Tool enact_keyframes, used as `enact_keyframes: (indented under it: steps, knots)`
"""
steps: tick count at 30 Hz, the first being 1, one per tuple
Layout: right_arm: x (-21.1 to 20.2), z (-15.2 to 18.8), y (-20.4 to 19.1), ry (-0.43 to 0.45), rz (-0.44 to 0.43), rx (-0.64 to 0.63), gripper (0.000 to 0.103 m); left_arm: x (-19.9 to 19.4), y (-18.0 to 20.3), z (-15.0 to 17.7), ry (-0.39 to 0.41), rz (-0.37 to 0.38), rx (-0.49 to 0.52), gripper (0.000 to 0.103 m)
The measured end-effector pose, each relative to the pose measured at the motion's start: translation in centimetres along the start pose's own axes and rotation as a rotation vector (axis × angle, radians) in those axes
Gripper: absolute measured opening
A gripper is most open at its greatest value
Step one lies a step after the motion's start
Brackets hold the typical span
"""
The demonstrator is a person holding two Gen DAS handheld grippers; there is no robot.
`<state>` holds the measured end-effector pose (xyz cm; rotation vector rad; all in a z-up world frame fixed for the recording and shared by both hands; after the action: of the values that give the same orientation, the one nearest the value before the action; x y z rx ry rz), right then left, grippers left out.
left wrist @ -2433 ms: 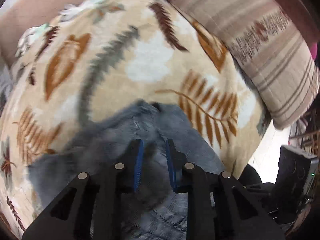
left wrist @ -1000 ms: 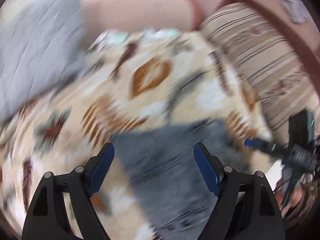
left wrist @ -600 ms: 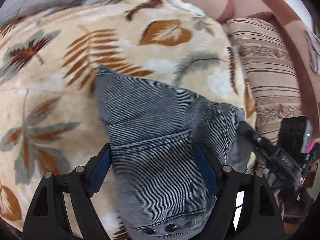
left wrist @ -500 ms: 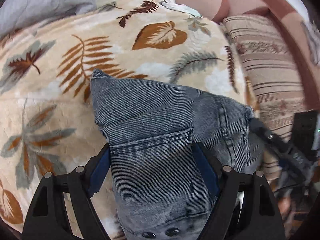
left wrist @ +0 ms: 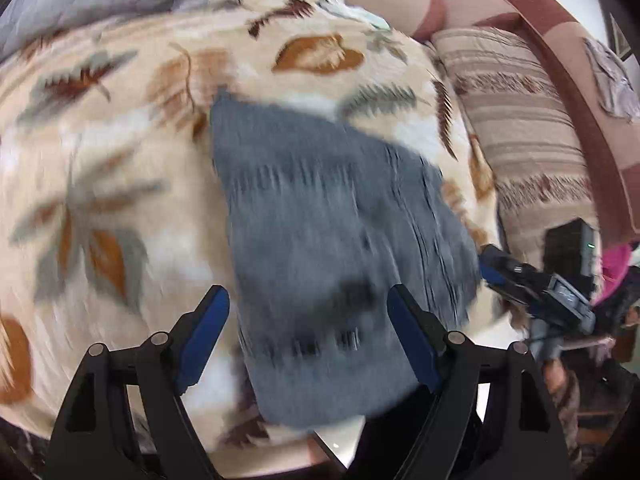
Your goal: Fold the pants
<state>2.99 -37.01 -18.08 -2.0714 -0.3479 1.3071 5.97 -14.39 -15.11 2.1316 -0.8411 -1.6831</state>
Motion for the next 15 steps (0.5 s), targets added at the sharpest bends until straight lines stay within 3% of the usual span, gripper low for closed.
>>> enact_keyframes:
  steps: [2,4,5,7,10,13,15]
  knots:
    - [0.8,1.9,-0.3,-0.035,-0.028,0.005,0.051,1.7,0.1,1.9,-0.043,0.001,-0.005,0.082]
    - [1.8,3.3,-0.7,-0.044,0.057,-0.074,0.019,3.2,-0.1,3.0,-0.084,-0.067,0.01,0.082]
    - [1.7,3.6,-1.3,-0.042,0.097,-0.122,0.015,3.0,0.3,3.1,-0.071,-0.082,0.023,0.082]
    - [-1.1,3.3,-3.1,0.049,0.123,-0.194,0.015,2.1,1.8,3.1,-0.039,-0.062,0.043,0.082]
    - [-4.3,2.9,-2.9,0.152,0.235,-0.265,0.015,2.6,2.4,3.4,-0.04,-0.04,0.058,0.082]
    - [-0.7,4.4,0.5,0.039,0.358,-0.265,0.015,4.8,1.3,4.0,-0.076,-0.141,0.11,0.083]
    - [0.7,5.1,1.4,0.016,0.383,-0.268,0.015,4.6,1.2,3.9,-0.08,-0.14,0.113,0.083]
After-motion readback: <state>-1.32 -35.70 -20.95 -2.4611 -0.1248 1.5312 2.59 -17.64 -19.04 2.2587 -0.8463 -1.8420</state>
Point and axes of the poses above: each gripper's, at about its wrist camera, not at the fingertips, and x roughly the way its jaws point, y to its right, z to its underside, the point moved 10 cm from there along x, roughly the way its jaws point, and after that the axes turned 12 degrees about z, right-handed, at the moved point
